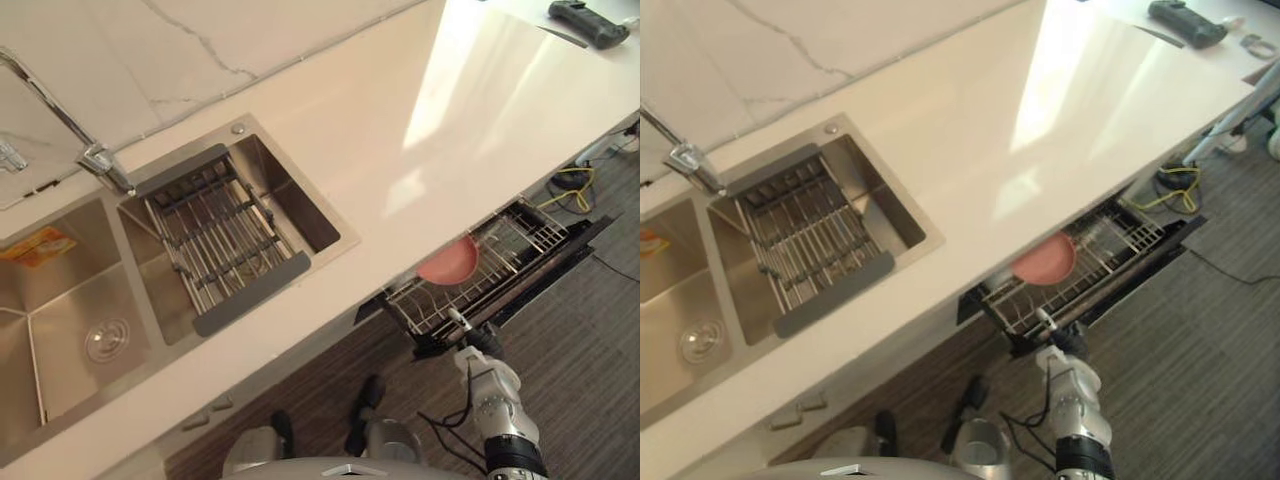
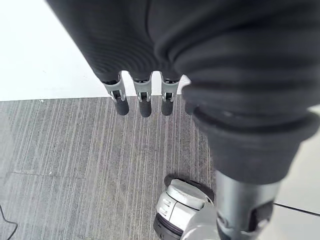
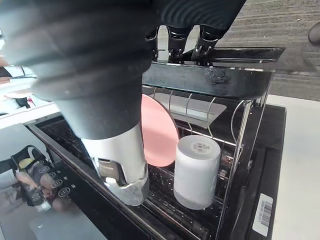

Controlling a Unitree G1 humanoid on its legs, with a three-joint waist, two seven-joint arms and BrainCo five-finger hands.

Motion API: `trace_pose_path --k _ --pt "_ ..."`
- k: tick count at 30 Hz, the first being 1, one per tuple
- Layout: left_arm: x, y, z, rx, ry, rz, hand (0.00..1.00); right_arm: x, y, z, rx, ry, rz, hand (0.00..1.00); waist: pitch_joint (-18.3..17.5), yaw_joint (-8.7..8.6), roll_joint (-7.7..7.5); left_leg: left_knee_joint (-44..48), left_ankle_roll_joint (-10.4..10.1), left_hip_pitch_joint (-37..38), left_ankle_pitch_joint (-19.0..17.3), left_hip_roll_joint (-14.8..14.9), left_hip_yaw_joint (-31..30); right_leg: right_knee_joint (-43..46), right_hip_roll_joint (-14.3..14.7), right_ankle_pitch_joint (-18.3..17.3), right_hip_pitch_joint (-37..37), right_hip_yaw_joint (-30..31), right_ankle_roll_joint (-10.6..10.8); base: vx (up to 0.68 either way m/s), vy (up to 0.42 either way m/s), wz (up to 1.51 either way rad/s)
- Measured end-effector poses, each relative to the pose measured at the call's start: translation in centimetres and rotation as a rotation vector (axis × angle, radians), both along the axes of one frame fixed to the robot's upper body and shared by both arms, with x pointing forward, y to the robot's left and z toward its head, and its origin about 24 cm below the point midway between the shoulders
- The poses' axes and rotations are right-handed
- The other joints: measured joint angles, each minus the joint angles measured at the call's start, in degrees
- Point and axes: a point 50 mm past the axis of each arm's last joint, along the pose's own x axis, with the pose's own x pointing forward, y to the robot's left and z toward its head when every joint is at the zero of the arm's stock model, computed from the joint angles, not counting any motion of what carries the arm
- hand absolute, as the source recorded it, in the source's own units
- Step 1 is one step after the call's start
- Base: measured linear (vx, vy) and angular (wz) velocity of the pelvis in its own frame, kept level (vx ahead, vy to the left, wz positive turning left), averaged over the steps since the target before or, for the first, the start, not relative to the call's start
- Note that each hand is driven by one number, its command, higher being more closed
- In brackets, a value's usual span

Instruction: Walk over to the sink, pick up the cup, carry it to the dishwasher, place the cup inside the dishwasher, then close the dishwasher door

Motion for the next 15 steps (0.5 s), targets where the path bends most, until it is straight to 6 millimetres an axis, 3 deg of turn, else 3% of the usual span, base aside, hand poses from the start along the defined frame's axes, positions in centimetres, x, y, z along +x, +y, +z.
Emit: trace_pose_path --k 3,7,11,15 --pt "0.1 -0.2 0.0 -0.006 0.0 -0.028 0.0 1.7 0.5 0.6 0.025 -0.029 0.01 0.0 0.21 0.25 0.4 0.06 0.16 -0.08 0.52 -0.37 -1.17 0.0 -0.51 -0.03 0.24 -1.18 -0.05 0.01 0.037 0.18" --pt "0.2 -0.2 0.0 -0.001 -0.012 -0.034 0.0 4.4 0.7 2.0 0.029 -0.065 0.04 0.0 1.07 2.14 1.57 0.23 0.01 -1.19 0.86 -0.5 -1.84 0.0 -0.89 -0.08 0.28 -2.84 -0.1 -0.06 0.017 0.09" --pt "0.5 -0.5 -0.1 -0.026 -0.027 -0.062 0.0 7.8 0.8 5.4 0.027 -0.167 0.07 0.0 3.85 2.92 4.06 0.11 -0.68 -2.92 1.23 -0.67 -4.41 0.02 -1.17 -0.12 -0.08 -5.38 -0.16 -0.08 -0.005 0.27" --pt "0.4 -0.8 -0.1 -0.045 -0.024 -0.104 0.0 8.1 0.3 5.9 0.057 -0.22 0.085 0.0 3.92 3.26 4.47 -0.34 -1.08 -4.98 2.83 -0.57 -6.09 0.06 -0.88 0.11 -1.78 -6.8 -1.1 -0.01 -0.011 0.13"
